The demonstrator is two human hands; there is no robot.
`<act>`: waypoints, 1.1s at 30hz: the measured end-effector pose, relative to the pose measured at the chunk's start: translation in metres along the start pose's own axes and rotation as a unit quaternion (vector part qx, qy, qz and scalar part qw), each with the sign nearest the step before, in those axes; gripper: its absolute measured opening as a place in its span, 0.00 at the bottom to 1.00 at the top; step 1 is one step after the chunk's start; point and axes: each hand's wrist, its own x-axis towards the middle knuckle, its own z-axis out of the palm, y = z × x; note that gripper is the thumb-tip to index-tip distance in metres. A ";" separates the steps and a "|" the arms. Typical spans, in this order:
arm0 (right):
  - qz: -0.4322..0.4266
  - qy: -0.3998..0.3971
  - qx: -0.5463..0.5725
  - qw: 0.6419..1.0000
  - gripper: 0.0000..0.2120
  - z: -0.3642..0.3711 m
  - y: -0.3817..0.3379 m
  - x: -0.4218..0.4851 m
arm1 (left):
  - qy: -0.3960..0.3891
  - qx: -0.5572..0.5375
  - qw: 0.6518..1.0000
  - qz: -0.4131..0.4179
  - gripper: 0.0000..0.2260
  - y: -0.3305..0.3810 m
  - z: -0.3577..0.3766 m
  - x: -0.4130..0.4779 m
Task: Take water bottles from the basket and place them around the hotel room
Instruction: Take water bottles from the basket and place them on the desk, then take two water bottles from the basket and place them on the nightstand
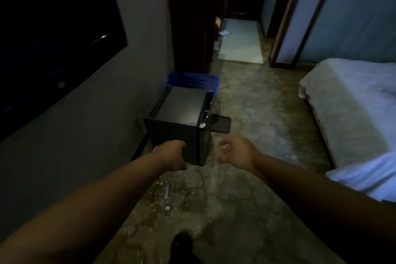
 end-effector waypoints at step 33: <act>0.088 -0.010 -0.065 0.994 0.21 -0.220 0.110 0.457 | -0.025 -0.011 0.996 0.083 0.12 0.124 -0.176 0.502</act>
